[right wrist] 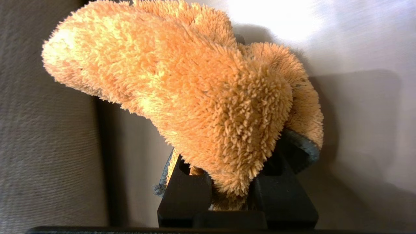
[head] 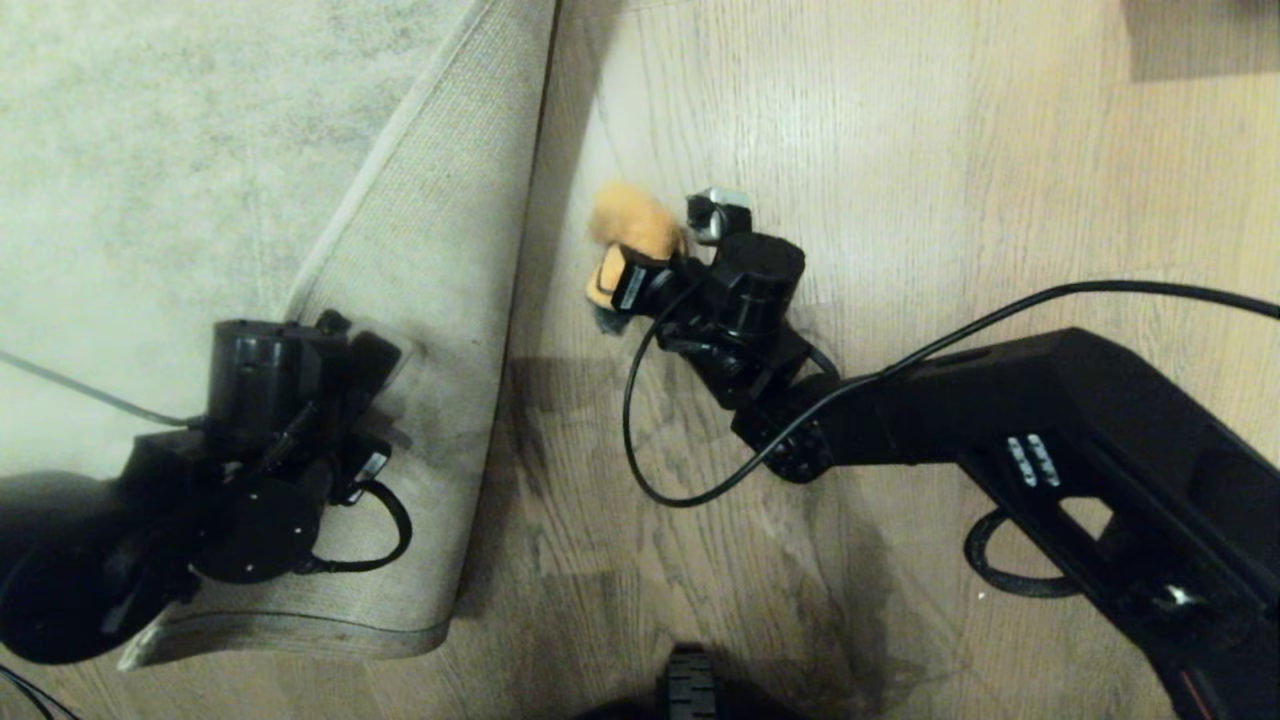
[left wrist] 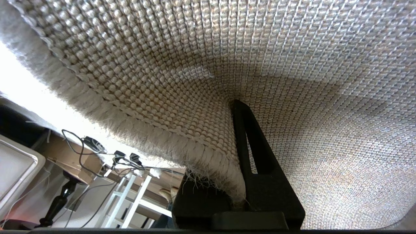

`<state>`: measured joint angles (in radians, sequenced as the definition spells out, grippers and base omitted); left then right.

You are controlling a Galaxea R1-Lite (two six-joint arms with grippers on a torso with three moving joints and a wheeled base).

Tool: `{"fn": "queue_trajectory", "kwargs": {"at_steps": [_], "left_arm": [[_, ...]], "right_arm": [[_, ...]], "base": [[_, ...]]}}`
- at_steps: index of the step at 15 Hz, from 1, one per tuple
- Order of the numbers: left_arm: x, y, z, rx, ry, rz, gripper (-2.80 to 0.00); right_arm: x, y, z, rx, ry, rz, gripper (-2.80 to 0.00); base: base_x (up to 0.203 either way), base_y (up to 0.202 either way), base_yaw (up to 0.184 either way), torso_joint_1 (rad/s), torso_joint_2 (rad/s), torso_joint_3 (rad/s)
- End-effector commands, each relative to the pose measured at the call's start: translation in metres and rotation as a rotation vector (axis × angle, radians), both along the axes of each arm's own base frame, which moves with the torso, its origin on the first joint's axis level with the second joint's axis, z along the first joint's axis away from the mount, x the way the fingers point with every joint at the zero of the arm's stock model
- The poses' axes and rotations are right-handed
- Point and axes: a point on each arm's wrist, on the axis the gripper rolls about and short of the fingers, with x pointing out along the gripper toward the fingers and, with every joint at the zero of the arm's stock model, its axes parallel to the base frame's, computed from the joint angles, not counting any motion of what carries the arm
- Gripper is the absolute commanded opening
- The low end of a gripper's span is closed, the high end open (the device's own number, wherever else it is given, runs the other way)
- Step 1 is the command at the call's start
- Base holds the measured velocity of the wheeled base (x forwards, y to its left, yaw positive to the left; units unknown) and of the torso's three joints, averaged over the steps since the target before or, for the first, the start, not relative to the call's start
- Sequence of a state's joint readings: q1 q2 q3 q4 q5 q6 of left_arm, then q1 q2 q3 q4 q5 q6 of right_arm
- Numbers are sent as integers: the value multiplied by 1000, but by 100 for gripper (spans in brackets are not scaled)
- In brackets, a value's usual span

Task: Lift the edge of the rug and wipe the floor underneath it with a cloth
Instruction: Wipe the floor under the carpet with a rag

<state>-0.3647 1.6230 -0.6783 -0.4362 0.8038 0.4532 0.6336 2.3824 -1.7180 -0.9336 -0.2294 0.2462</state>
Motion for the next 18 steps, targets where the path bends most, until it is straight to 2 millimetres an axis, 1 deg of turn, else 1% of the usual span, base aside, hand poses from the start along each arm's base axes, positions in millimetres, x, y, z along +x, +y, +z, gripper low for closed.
{"fn": "queue_trajectory", "kwargs": {"at_steps": [1,4,6,8,10,12,15,18], "left_arm": [[0,-1,1,2,-5,1,-280],[0,-1,2,1,-8,0,-280],[0,-1,1,1,-5,0,-280],[0,-1,1,-7,-10,3,-280],[0,-1,1,-9,-12,4,-280],[0,-1,1,-8,-10,2,-280],[0,-3,1,-7,-8,-4,-280],[0,-2,1,-9,-11,-2,-280]], "right_arm": [[-21,-14,20,-1,-1,5,-280],[-49,-36,24,-21,22,-1,-280],[-69,-53,36,-32,5,-11,-280],[-82,-69,50,-43,-17,-28,-280],[-91,-84,57,-49,-23,-46,-280],[-103,-95,59,-54,-17,-53,-280],[-133,-116,58,-81,-1,-58,-280],[-160,-149,57,-98,13,-101,-280]], "base": [[0,0,0,0,0,0],[0,0,0,0,0,0],[0,0,0,0,0,0],[0,0,0,0,0,0],[0,0,0,0,0,0],[0,0,0,0,0,0],[0,0,0,0,0,0],[0,0,0,0,0,0]]}}
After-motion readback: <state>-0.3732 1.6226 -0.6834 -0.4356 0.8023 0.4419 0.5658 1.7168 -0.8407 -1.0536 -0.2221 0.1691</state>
